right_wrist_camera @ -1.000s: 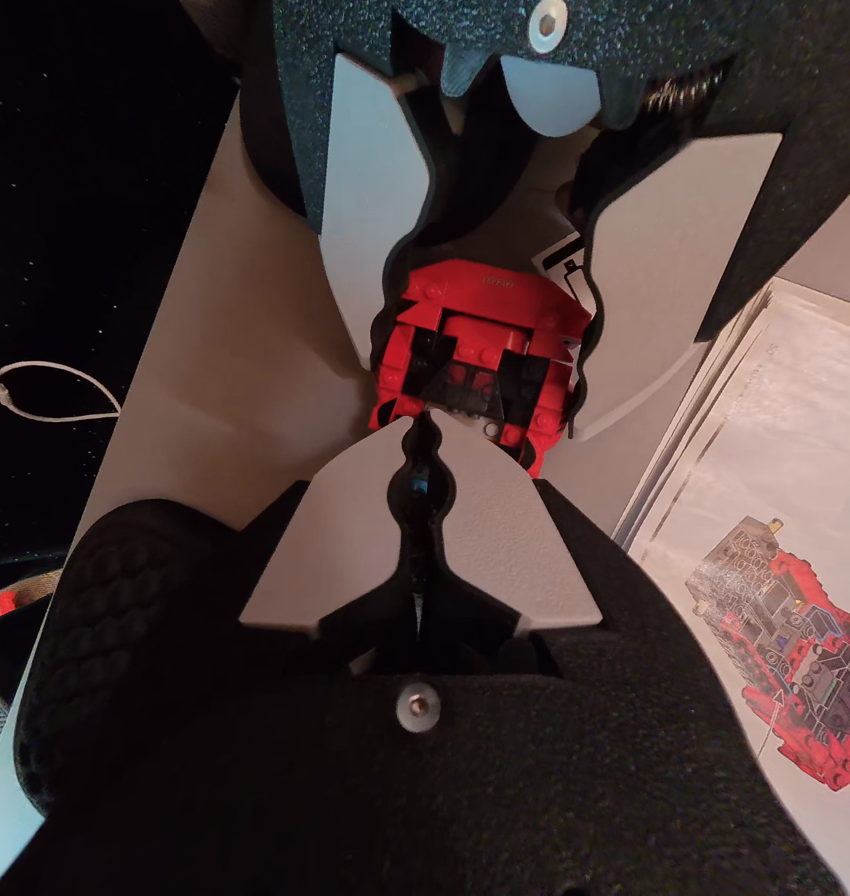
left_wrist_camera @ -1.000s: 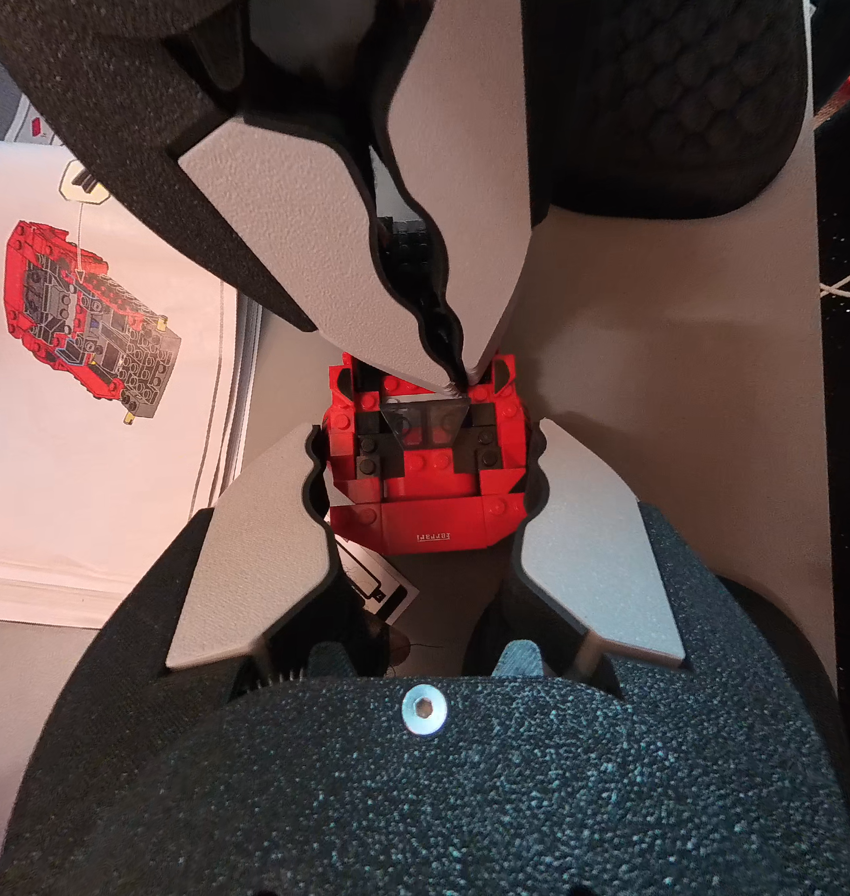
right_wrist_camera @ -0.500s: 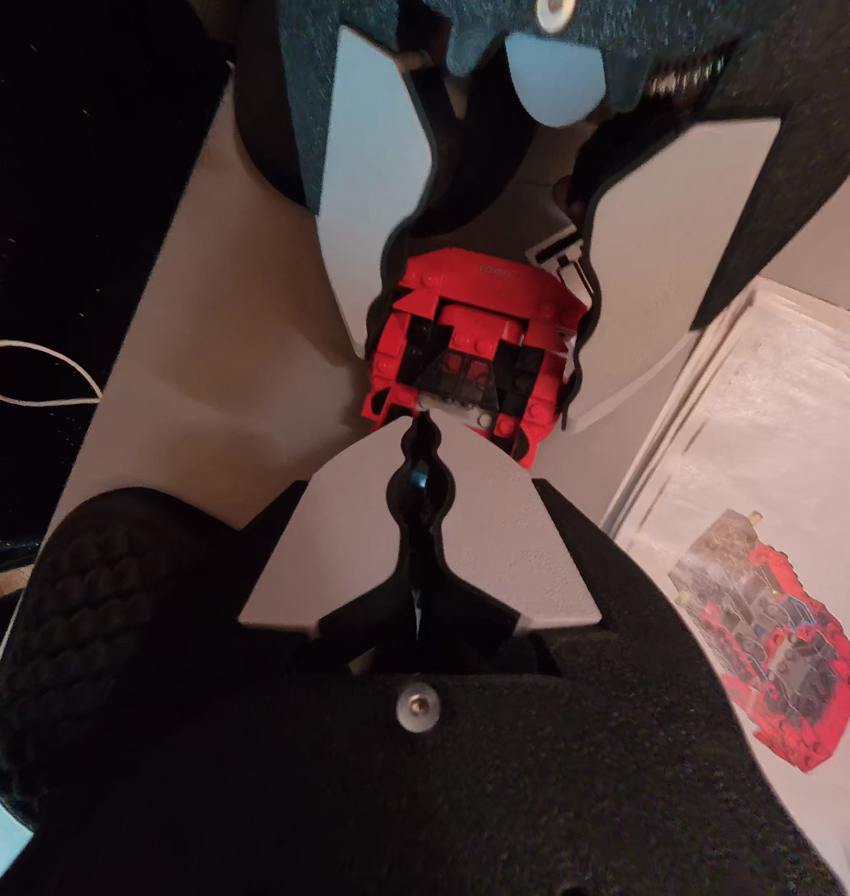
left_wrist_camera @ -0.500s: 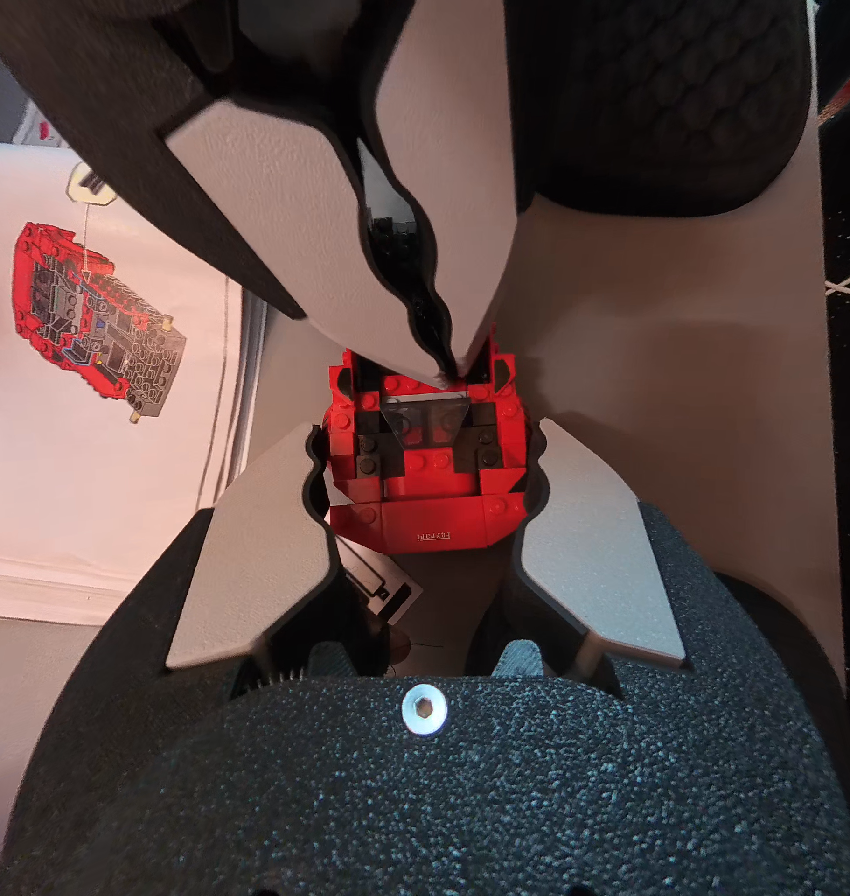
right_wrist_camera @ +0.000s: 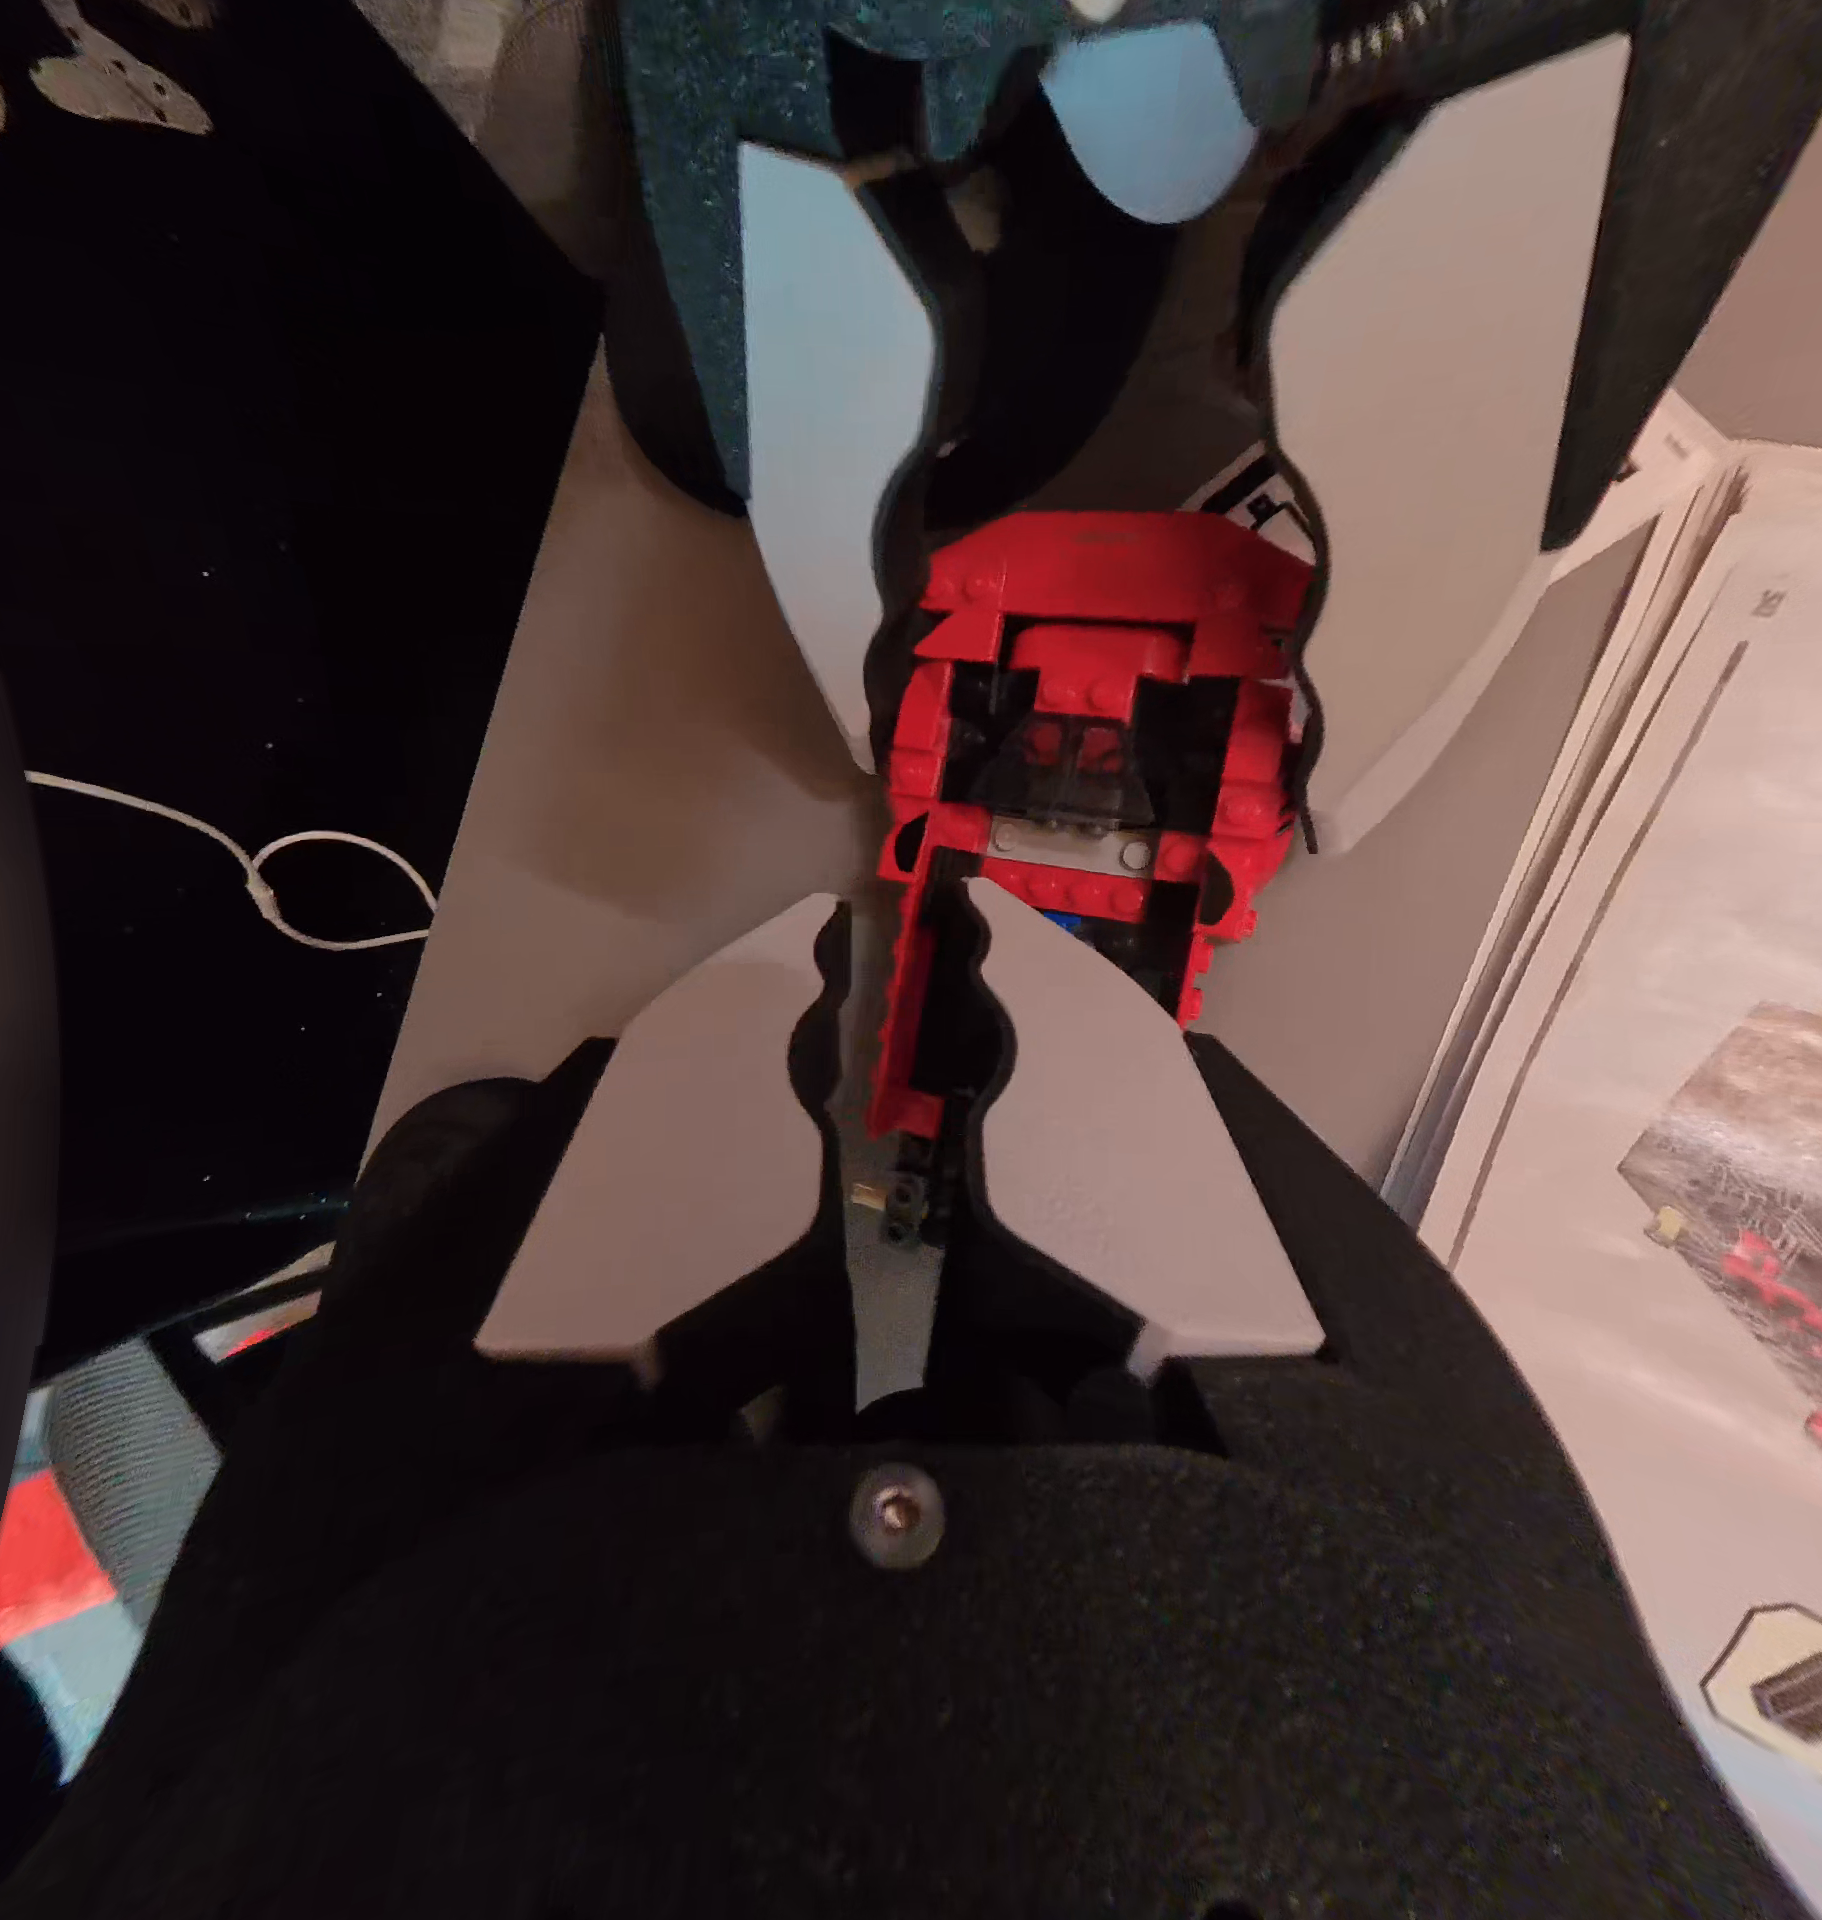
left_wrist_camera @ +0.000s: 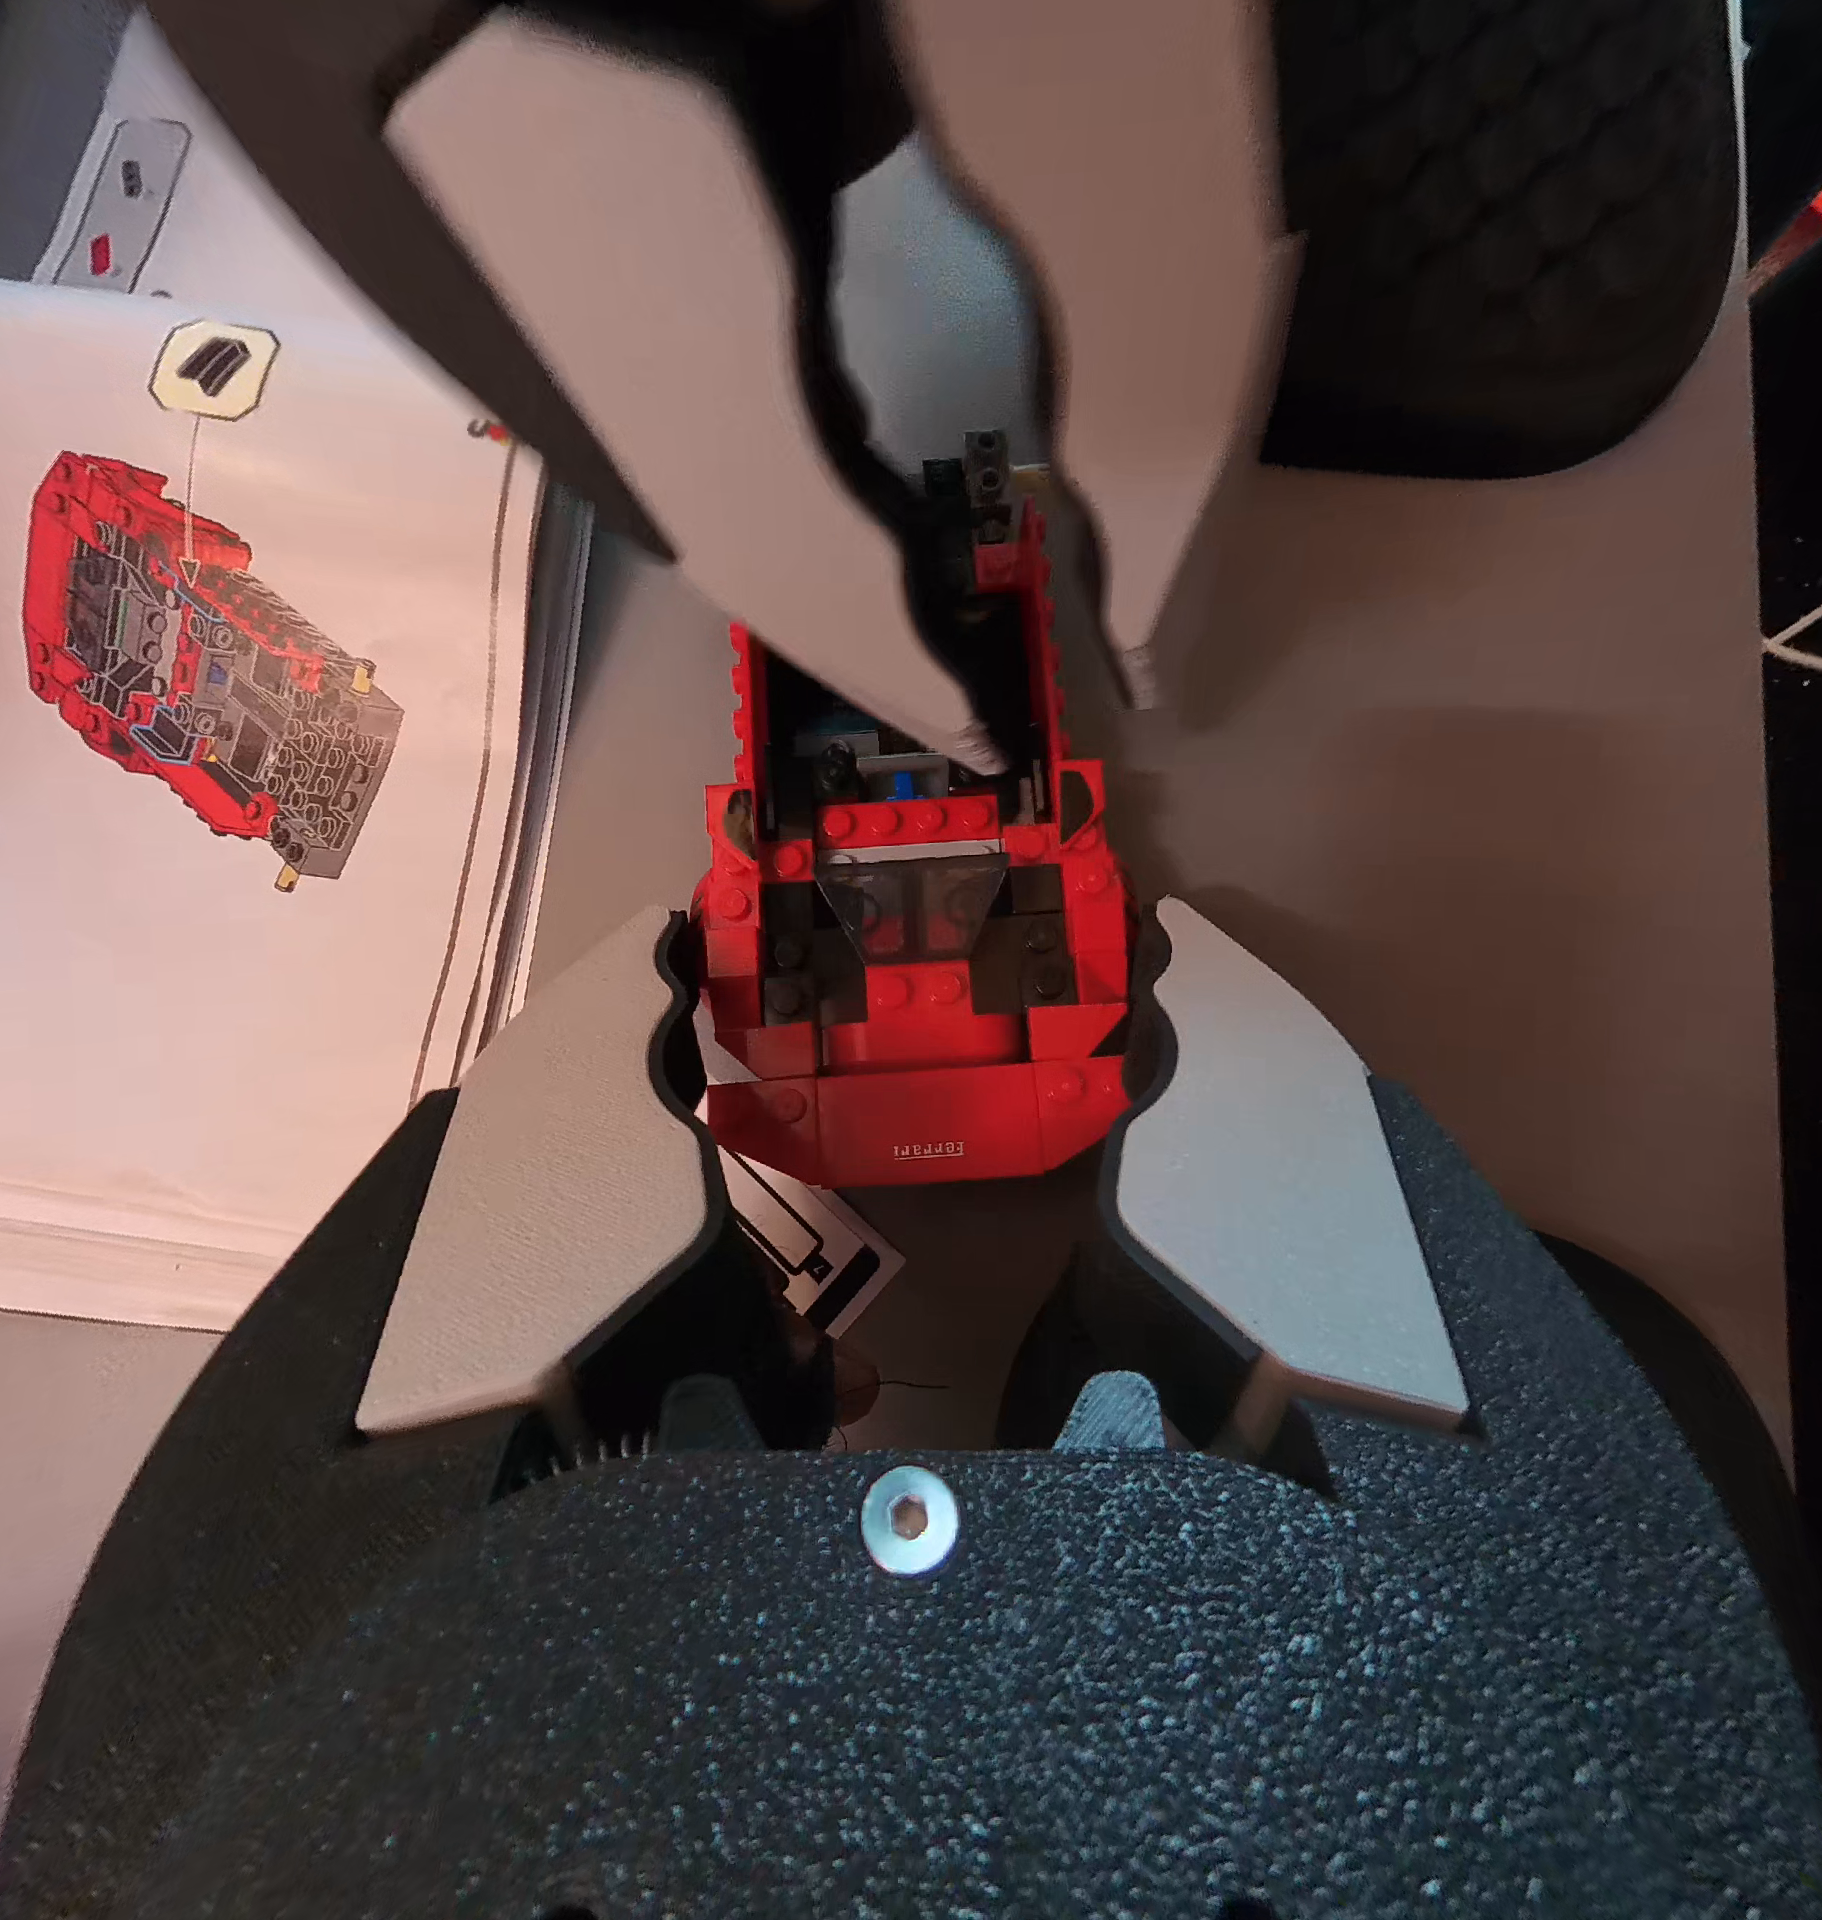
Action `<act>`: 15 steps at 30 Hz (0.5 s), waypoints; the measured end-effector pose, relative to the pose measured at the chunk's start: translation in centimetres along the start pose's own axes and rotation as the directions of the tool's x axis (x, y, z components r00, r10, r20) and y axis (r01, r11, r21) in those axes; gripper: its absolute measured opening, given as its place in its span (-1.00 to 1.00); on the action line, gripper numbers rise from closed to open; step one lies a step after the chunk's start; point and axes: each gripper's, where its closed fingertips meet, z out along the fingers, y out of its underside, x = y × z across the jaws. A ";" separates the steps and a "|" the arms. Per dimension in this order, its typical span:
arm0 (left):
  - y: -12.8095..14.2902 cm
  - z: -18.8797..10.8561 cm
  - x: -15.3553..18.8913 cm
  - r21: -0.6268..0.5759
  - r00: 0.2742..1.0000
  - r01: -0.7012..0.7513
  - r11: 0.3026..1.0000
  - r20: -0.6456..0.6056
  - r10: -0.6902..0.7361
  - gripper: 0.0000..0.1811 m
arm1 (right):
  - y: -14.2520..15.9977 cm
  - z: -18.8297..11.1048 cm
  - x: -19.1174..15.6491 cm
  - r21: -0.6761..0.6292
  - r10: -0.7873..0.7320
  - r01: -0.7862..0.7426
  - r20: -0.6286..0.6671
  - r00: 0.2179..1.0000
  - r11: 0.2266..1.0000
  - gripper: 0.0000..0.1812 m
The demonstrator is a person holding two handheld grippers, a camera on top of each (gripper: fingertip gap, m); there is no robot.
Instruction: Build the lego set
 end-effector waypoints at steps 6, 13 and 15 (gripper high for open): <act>0.0 0.0 -0.1 0.003 1.000 0.019 1.000 -0.003 -0.019 -0.12 | 0.4 0.1 0.4 0.042 -0.068 0.082 -0.271 0.960 0.996 -0.79; 0.0 0.0 -0.2 0.002 1.000 0.029 1.000 0.004 -0.029 -0.12 | 0.0 0.4 0.9 0.051 -0.124 0.155 -0.376 0.918 0.987 -0.88; 0.0 0.0 -0.2 0.001 0.999 0.033 0.999 0.007 -0.033 -0.12 | 0.3 0.6 1.0 0.030 -0.131 0.154 -0.379 0.916 0.988 -0.90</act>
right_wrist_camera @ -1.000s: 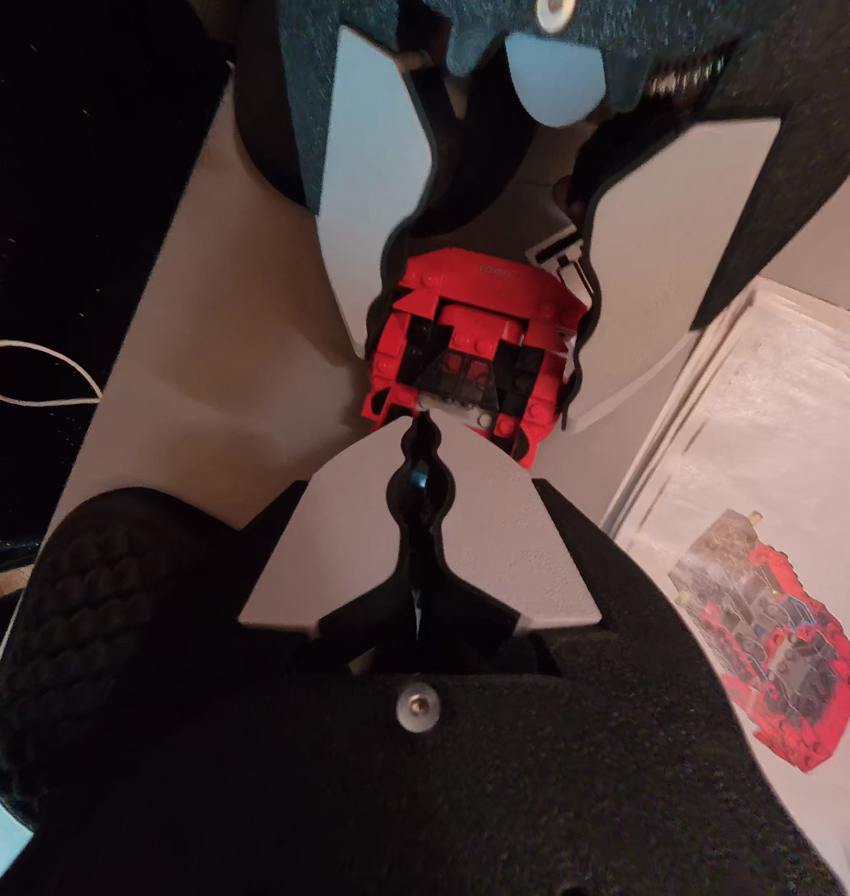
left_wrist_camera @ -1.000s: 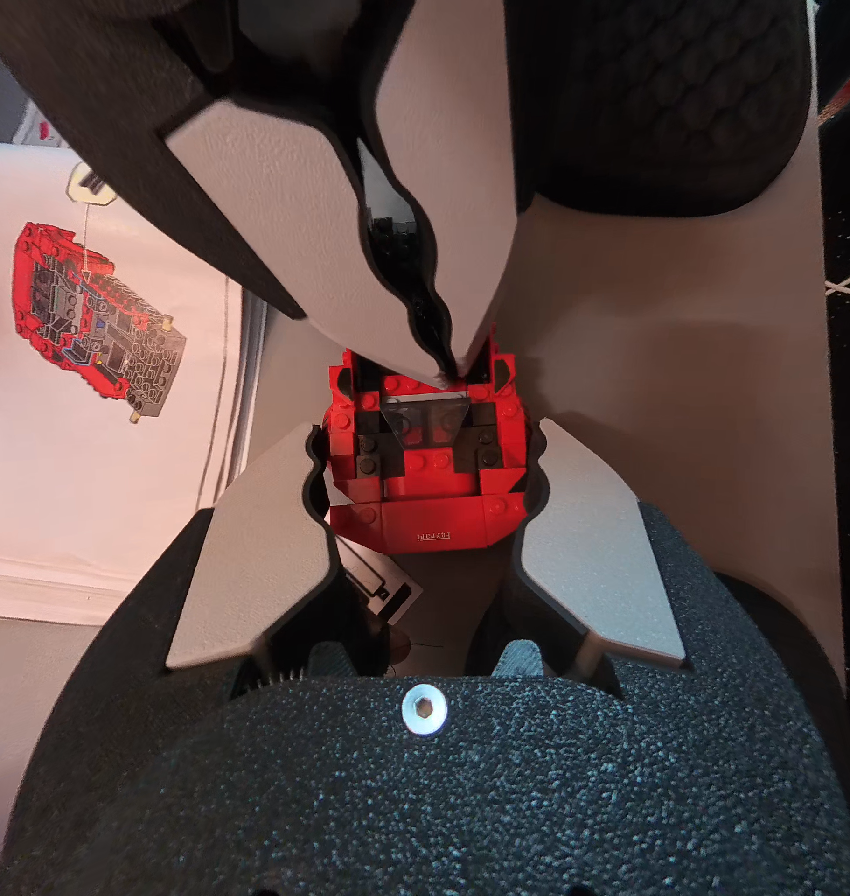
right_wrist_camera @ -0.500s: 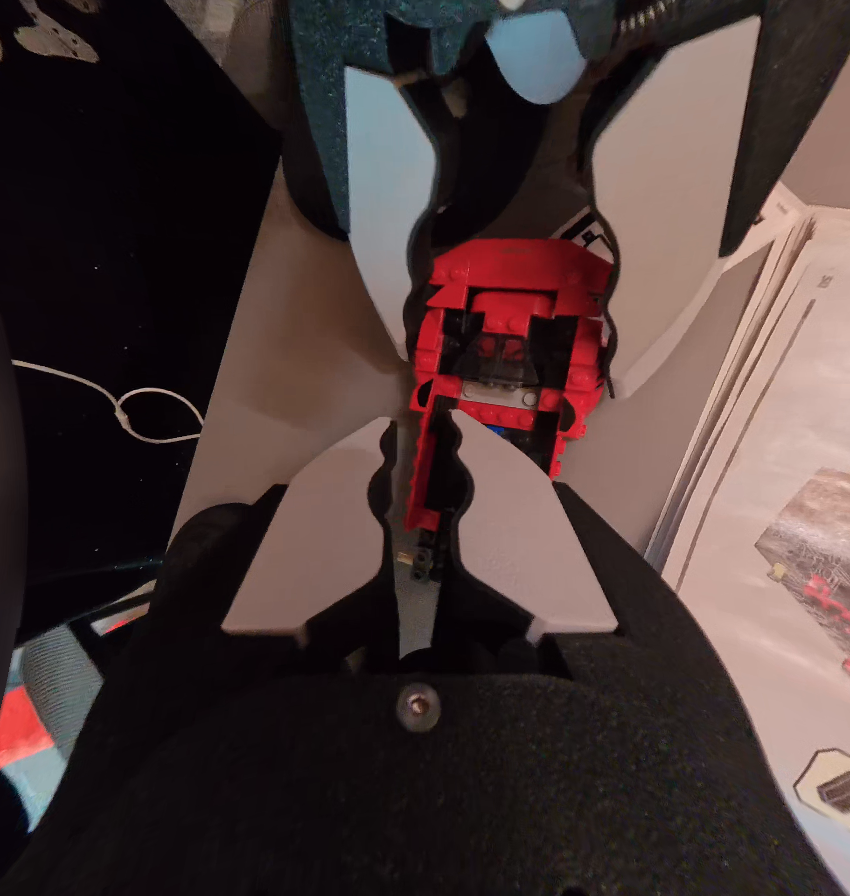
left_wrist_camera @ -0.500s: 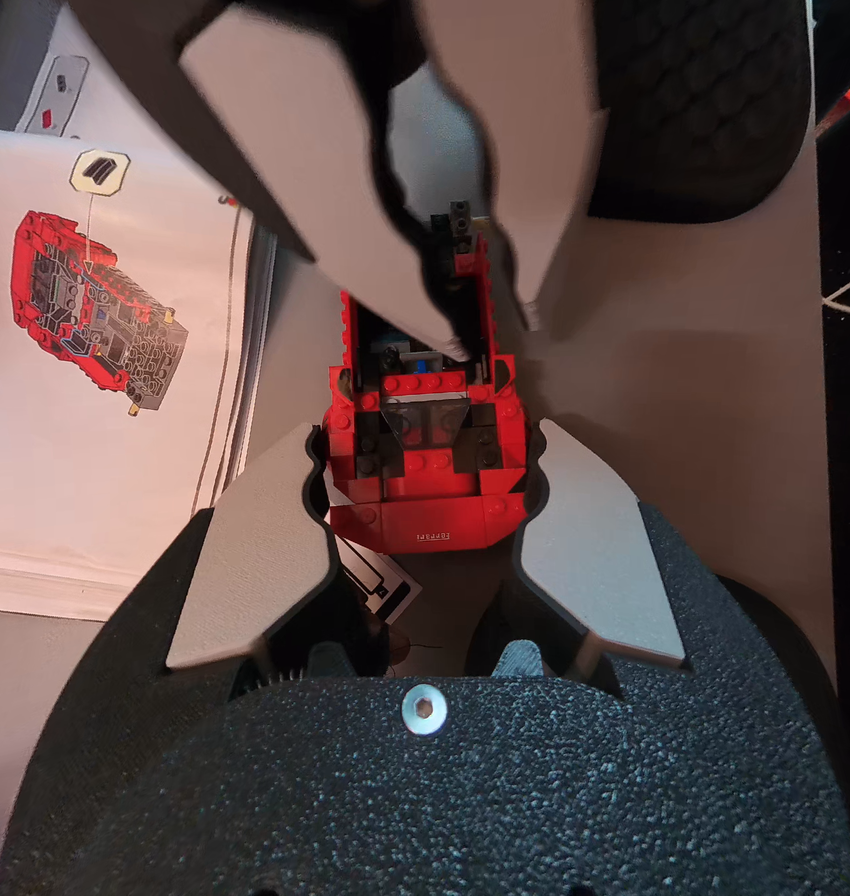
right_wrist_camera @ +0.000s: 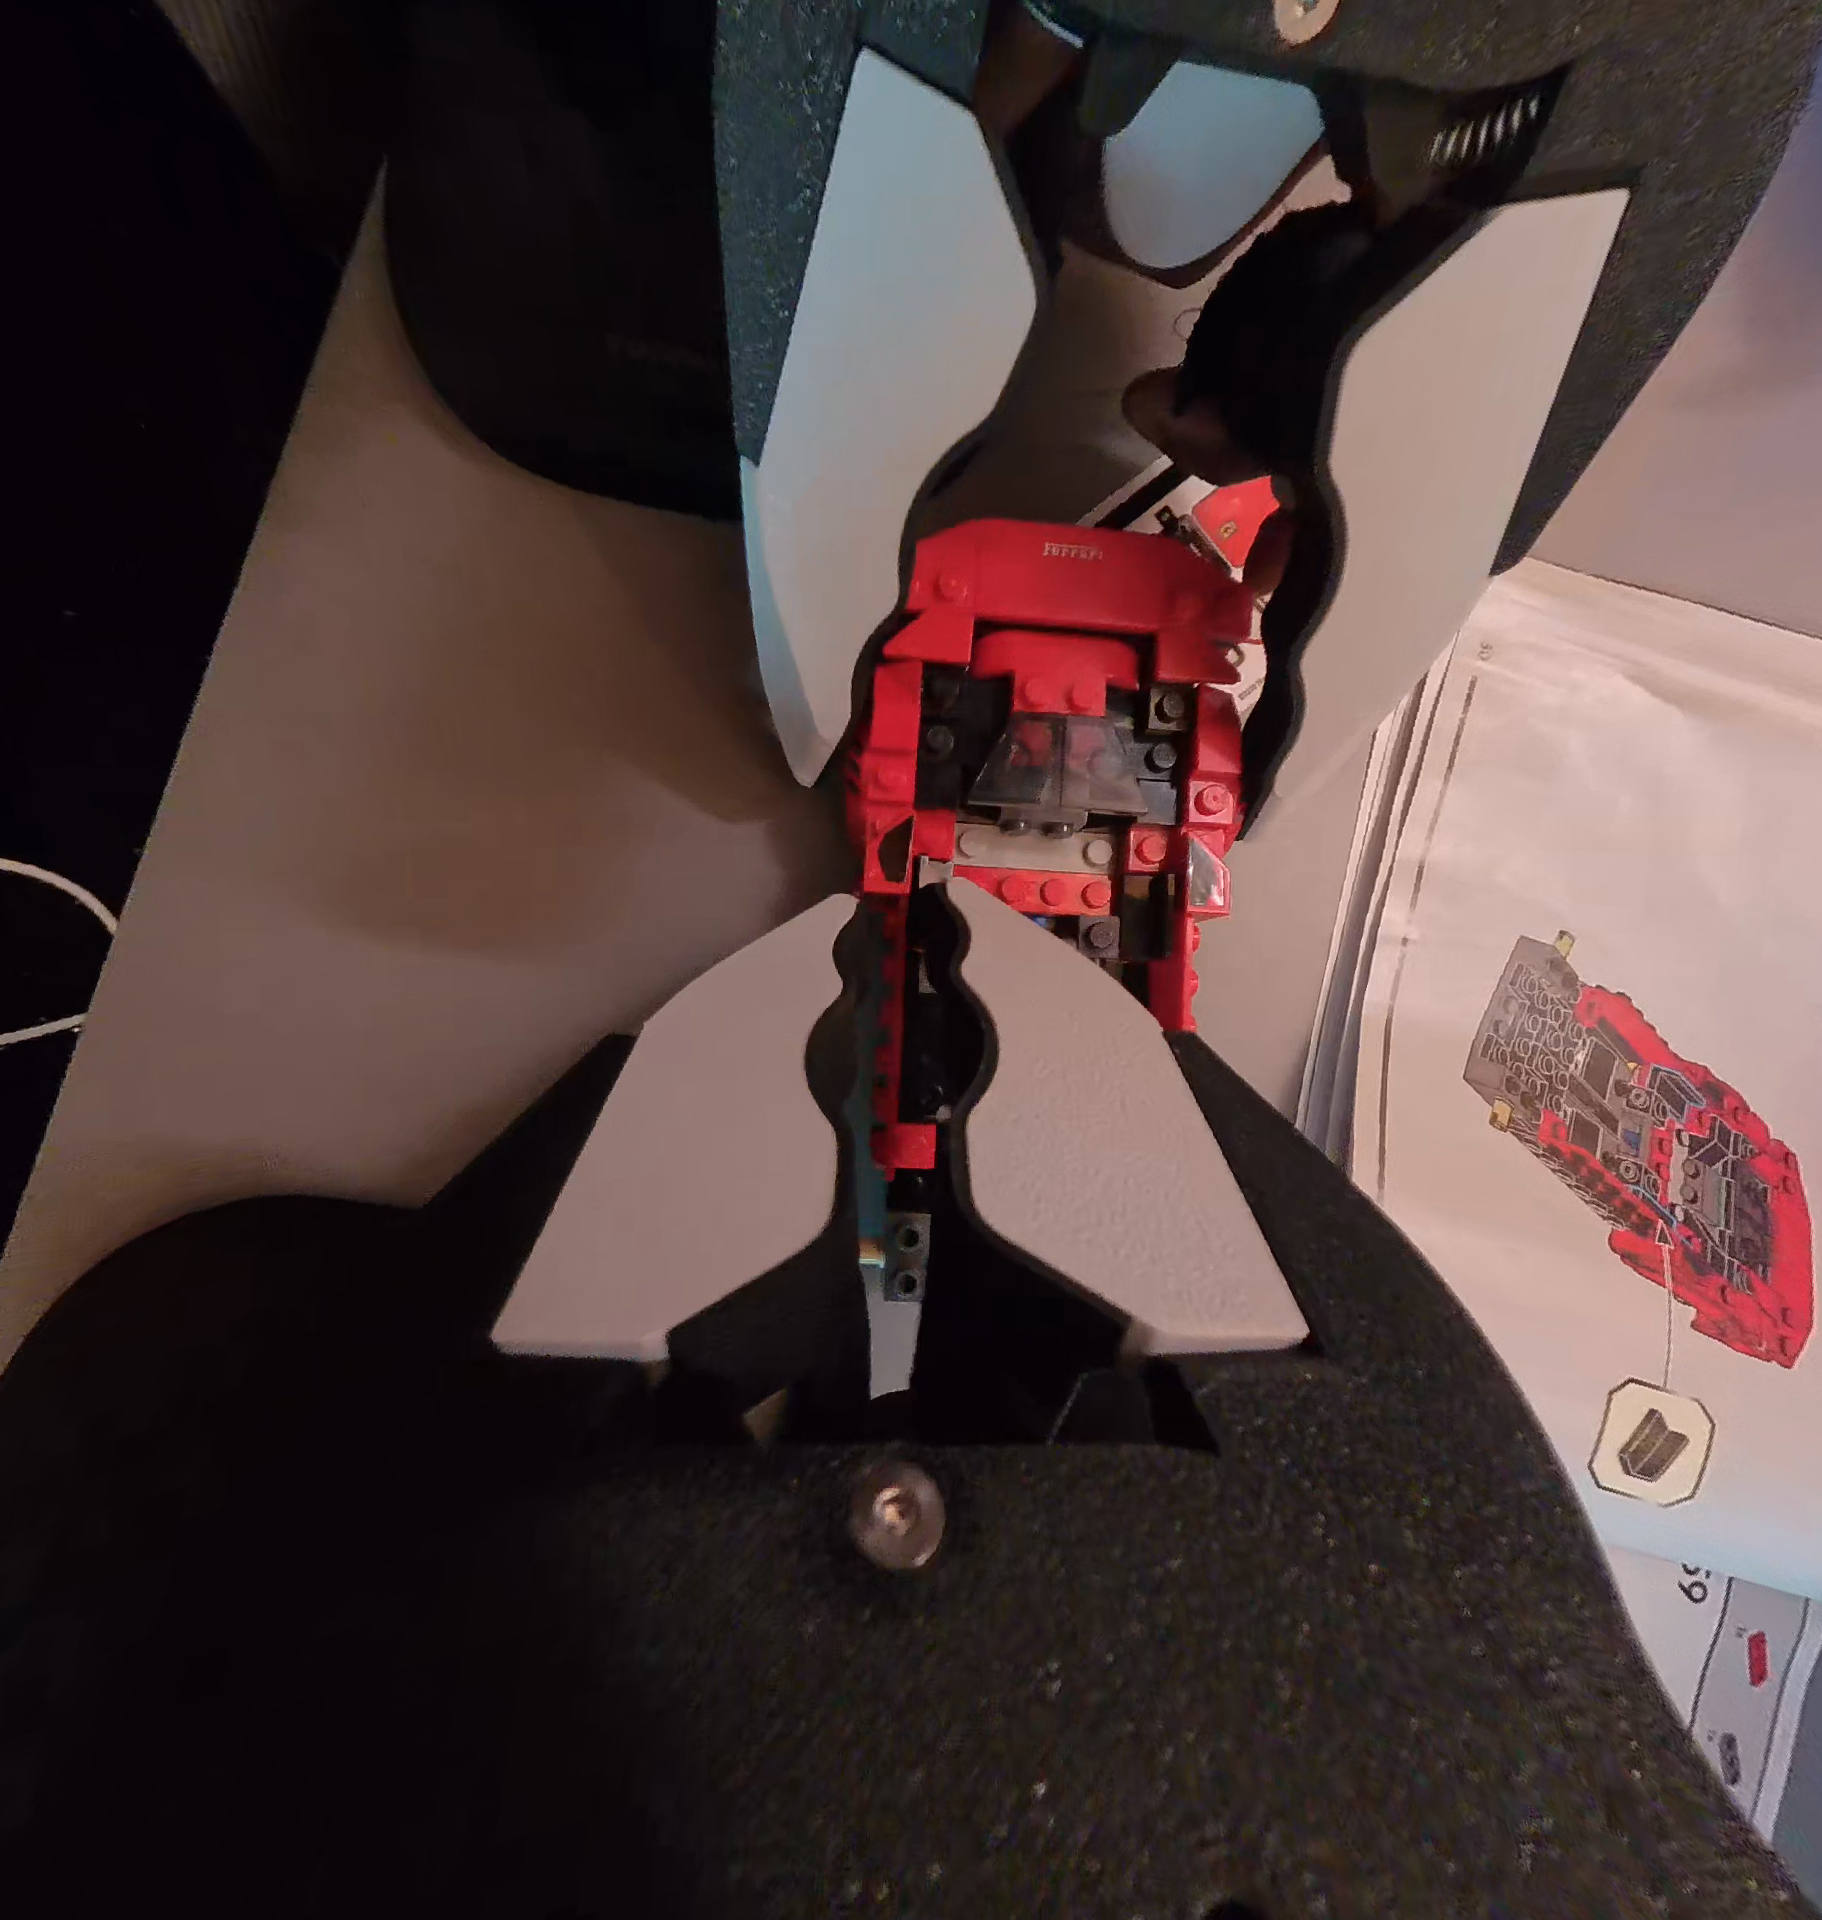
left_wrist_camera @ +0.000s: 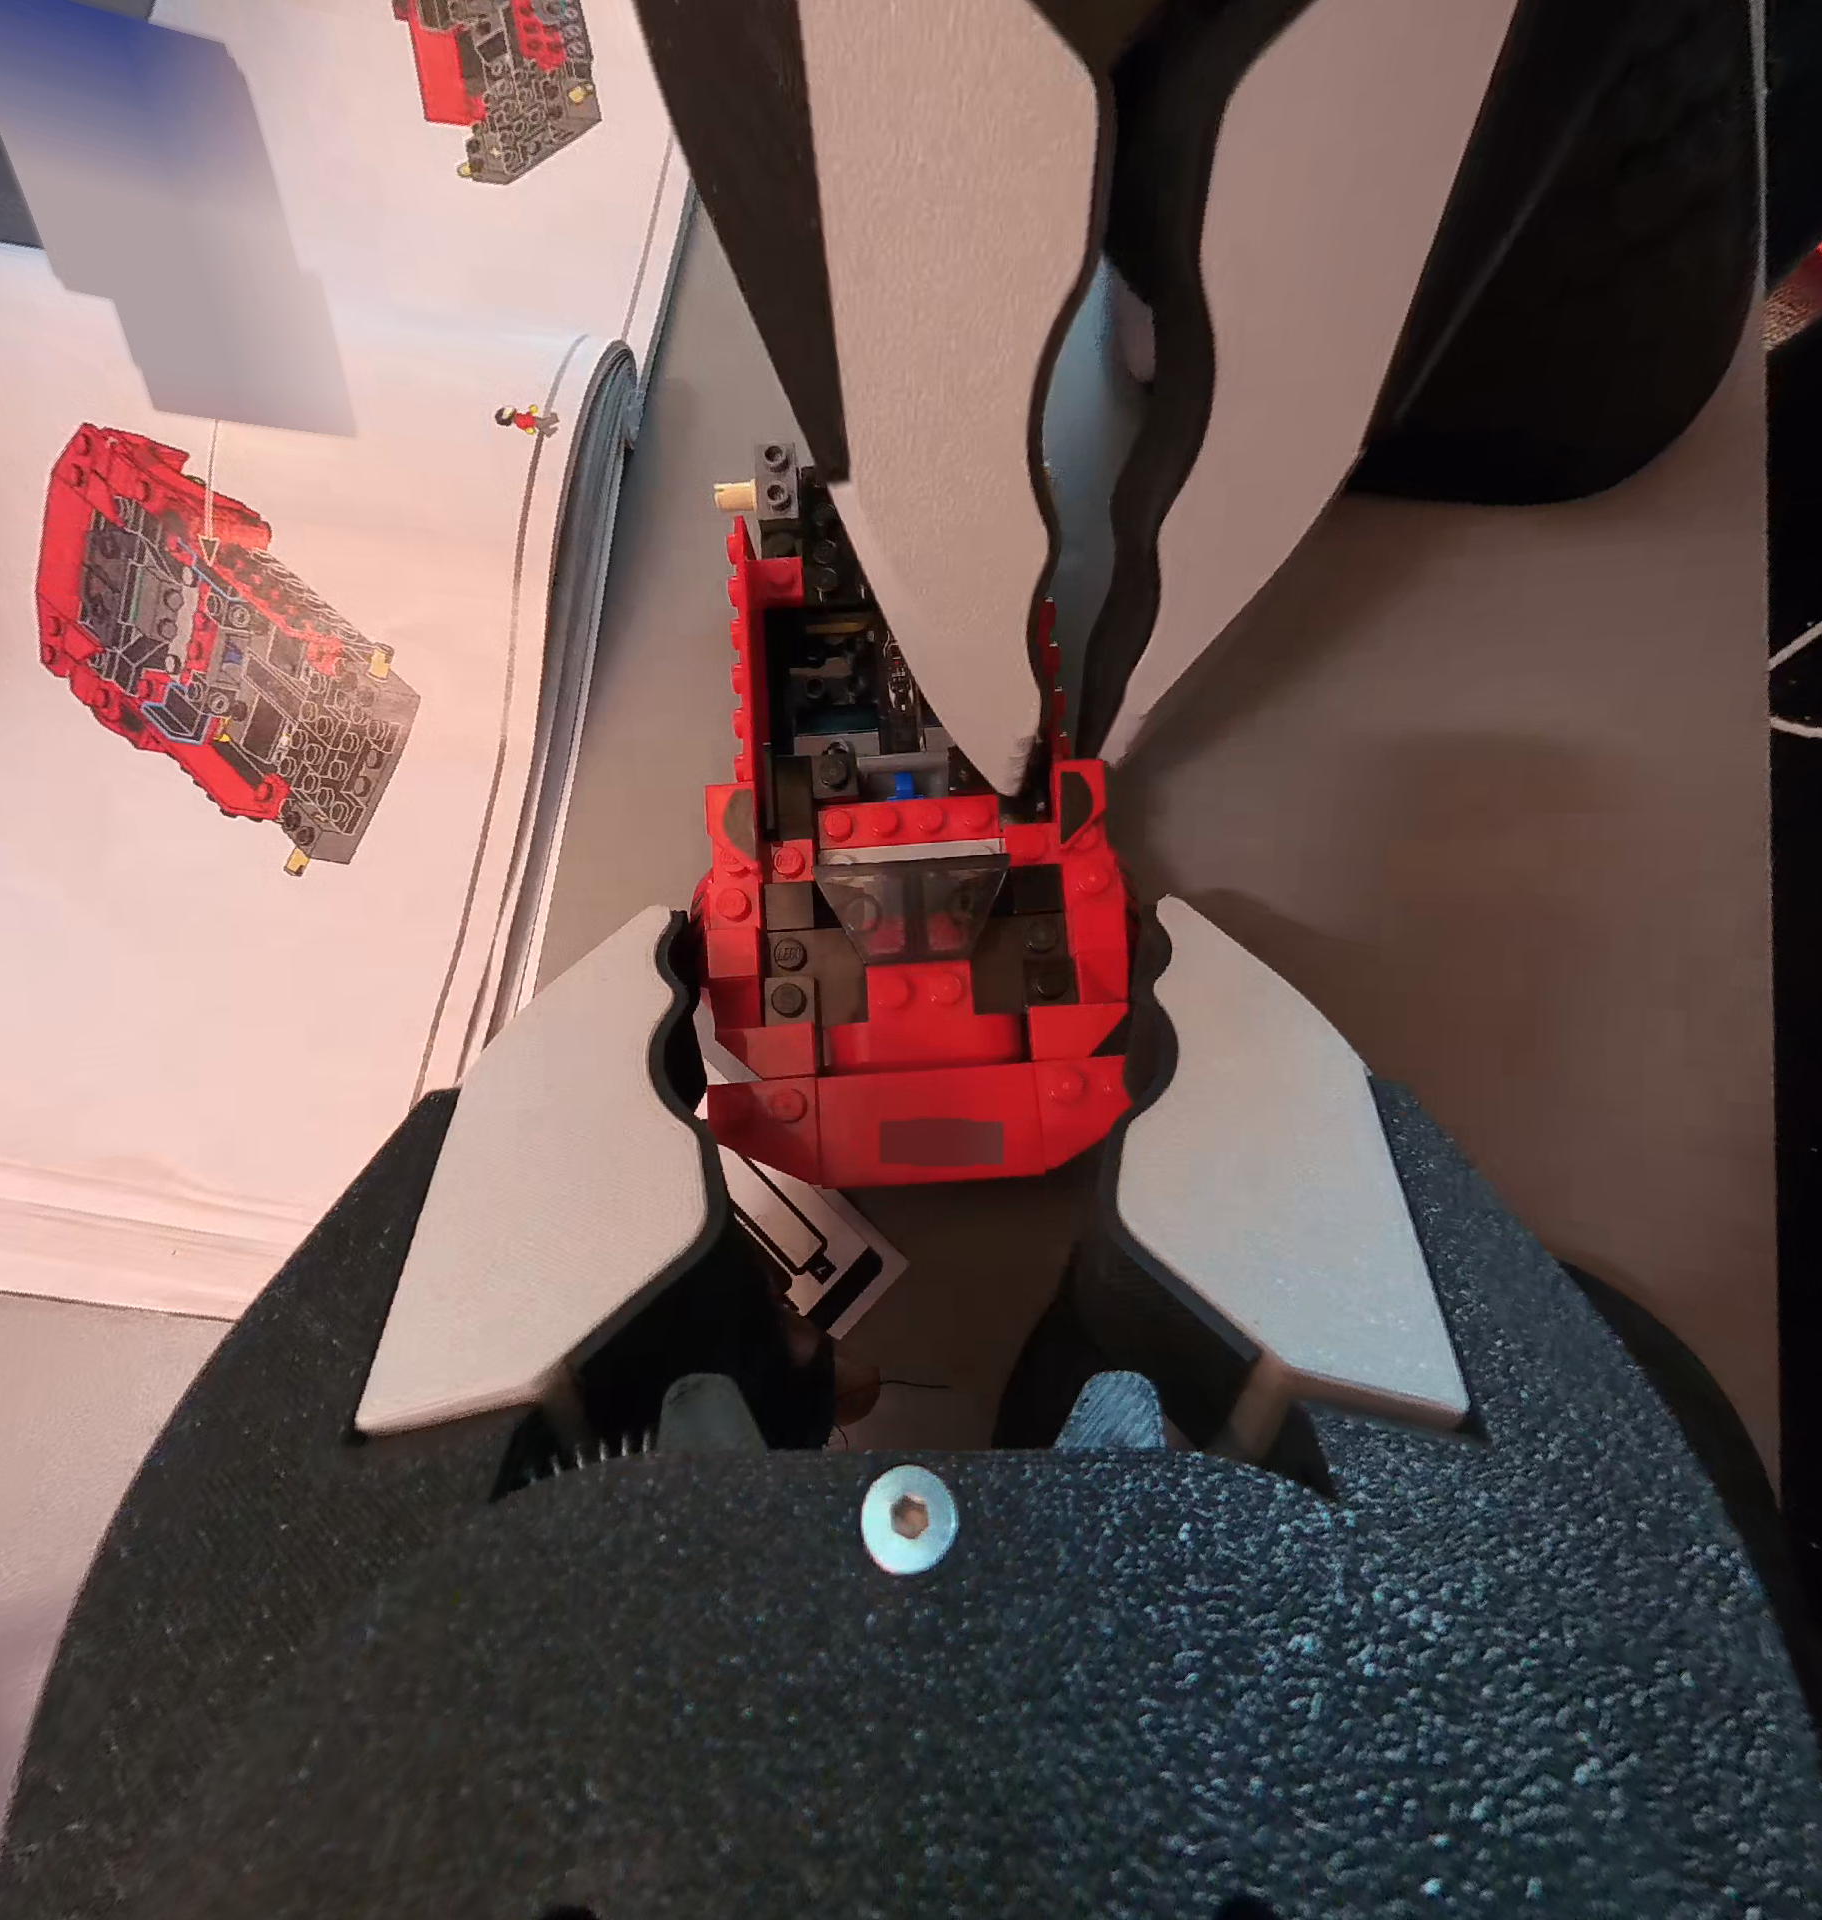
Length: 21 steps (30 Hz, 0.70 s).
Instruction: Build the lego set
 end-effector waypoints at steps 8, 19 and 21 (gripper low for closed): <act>0.0 0.0 -0.1 -0.009 1.000 -0.007 1.000 0.014 0.007 -0.12 | 0.2 0.0 0.2 -0.040 -0.026 0.025 -0.026 0.999 0.999 -0.94; 0.0 0.1 -0.1 -0.004 1.000 -0.011 1.000 0.015 0.011 -0.12 | 0.2 0.1 0.1 -0.111 0.009 -0.008 0.016 1.000 0.994 -0.94; 0.0 0.1 -0.1 -0.004 1.000 -0.011 1.000 0.015 0.011 -0.12 | 0.2 0.1 0.1 -0.128 0.021 -0.017 0.028 0.999 0.992 -0.93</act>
